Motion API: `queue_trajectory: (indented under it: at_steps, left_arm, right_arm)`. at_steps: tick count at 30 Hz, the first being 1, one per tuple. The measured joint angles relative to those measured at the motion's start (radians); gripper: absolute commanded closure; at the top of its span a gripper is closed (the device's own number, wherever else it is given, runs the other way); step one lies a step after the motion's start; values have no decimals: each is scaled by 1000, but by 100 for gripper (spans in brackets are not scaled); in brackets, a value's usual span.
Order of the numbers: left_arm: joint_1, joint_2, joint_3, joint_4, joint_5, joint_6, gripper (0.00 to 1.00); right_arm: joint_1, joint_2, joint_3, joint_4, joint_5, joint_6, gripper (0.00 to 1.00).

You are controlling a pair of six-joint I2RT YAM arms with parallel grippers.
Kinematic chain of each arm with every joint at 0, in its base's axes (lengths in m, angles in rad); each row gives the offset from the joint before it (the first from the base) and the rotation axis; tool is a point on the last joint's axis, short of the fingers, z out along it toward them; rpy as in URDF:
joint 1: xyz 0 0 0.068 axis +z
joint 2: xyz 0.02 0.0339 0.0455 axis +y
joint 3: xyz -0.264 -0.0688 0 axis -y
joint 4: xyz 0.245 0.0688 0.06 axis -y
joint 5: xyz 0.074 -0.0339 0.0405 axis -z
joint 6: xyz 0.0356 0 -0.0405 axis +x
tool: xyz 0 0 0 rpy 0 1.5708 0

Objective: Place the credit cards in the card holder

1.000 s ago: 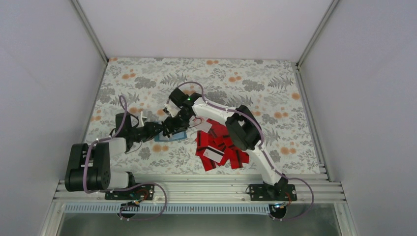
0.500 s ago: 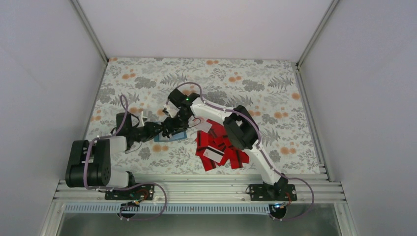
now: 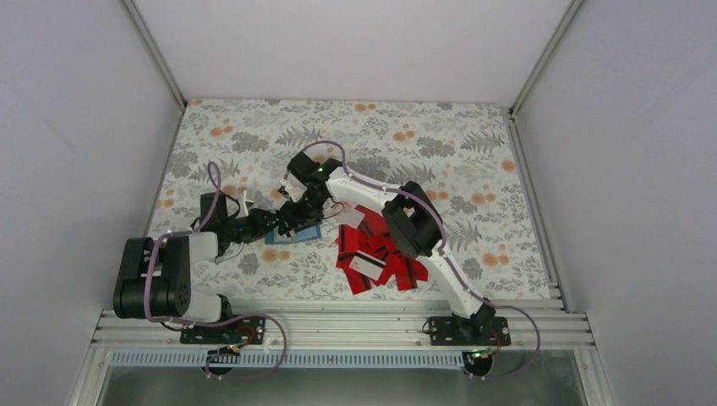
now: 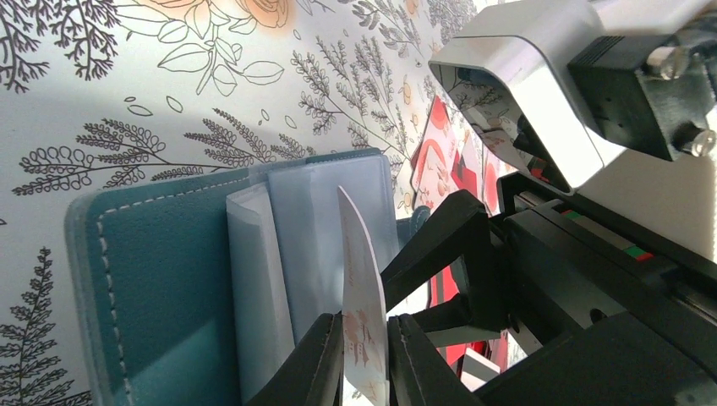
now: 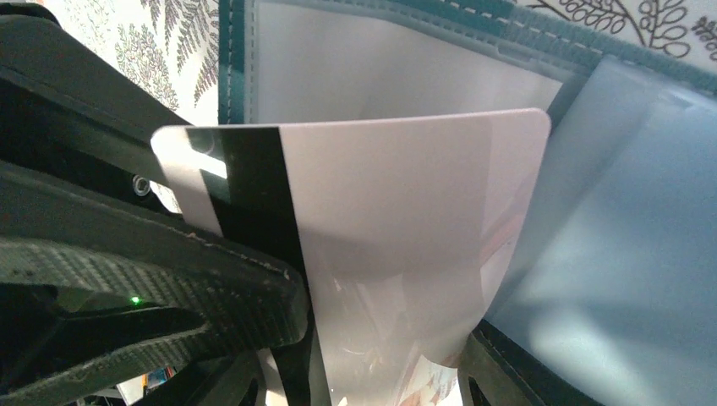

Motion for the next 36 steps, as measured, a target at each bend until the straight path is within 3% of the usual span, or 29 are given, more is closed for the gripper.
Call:
queue_trajectory:
  at_steps: [9,15,21,24,36]
  left_arm:
    - [-3,7,3,-2,-5,8,86]
    - [-15,10,8,-7,-7,15,97]
    - [-20,4,12,-33,-25,21,98]
    - [-21,3,14,-60,-45,30,97]
    - [-24,-19,26,-122,-69,44,98]
  right_arm:
    - [1,10,17,-18,0,-14,46]
    - [4,15,27,-33,0,-26,44]
    - [6,16,29,-41,6,-34,27]
    - [6,10,28,-38,3,-39,24]
    - [-66,-172,-174,43,10,-36,24]
